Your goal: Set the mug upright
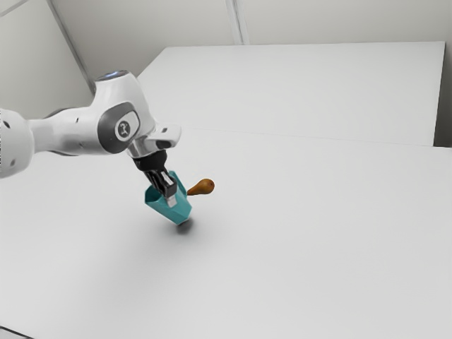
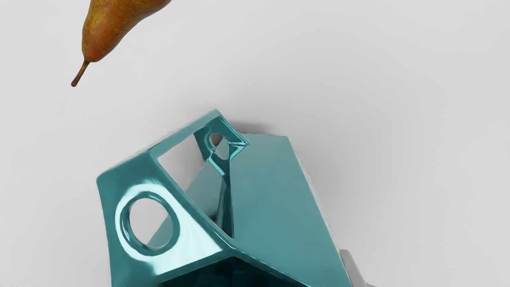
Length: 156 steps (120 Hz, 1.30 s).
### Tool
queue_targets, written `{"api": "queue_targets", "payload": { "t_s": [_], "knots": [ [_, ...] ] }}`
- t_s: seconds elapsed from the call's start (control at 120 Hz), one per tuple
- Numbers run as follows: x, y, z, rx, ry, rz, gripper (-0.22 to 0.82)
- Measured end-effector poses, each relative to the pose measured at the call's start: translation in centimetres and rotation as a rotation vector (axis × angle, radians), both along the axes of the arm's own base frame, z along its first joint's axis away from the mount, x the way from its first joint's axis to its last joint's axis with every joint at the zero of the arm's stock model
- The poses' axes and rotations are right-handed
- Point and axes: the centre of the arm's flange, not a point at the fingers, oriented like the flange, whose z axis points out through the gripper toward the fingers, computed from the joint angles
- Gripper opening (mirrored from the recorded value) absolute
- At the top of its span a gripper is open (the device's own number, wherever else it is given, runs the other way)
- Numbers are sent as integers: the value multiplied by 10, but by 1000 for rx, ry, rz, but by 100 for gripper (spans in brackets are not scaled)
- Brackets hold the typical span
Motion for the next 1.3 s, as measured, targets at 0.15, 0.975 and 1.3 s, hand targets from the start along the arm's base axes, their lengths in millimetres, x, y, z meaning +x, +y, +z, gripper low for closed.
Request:
{"api": "queue_targets", "payload": {
  "t_s": [0.15, 0.975, 1.3],
  "knots": [
    [-8, -15, -14, 64, 9, 29, -18],
    [-13, 8, -48, 196, 125, 264, -18],
    [-14, 5, -52, 198, 134, 304, -1]
  ]
}}
